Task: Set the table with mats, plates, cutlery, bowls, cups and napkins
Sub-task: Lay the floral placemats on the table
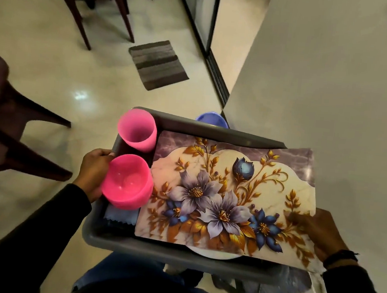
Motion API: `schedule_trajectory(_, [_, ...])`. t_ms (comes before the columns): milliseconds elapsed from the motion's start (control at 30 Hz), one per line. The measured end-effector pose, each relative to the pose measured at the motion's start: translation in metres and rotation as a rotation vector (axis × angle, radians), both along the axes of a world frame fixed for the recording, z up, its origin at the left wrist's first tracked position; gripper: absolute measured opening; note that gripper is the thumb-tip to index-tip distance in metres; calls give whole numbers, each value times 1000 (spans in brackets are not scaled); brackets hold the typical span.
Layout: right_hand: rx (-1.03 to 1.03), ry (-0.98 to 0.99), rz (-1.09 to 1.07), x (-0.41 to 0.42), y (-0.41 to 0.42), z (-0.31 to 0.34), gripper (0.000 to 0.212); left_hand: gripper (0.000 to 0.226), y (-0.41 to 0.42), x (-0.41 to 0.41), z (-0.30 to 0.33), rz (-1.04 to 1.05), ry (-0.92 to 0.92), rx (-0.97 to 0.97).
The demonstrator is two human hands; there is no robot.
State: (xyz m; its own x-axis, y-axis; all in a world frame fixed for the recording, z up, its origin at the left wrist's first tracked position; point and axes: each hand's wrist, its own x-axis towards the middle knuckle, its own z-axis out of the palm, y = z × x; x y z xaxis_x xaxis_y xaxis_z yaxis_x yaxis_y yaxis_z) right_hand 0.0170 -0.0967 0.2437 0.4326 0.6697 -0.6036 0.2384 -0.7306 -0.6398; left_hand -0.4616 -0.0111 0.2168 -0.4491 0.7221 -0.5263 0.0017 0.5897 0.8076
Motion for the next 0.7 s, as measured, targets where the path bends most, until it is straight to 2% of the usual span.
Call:
schedule_trajectory(267, [1, -6, 153, -85, 94, 2, 12, 26, 13, -89, -5, 184, -21, -5])
schedule_trajectory(467, [10, -11, 314, -149, 166, -3, 13, 11, 13, -150, -5, 362, 9, 26])
schedule_trajectory(600, [8, -6, 412, -195, 215, -3, 13, 23, 4, -183, -3, 472, 34, 16])
schedule_trajectory(700, [-11, -15, 510, -227, 258, -8, 15, 23, -2, -204, -3, 560, 29, 7])
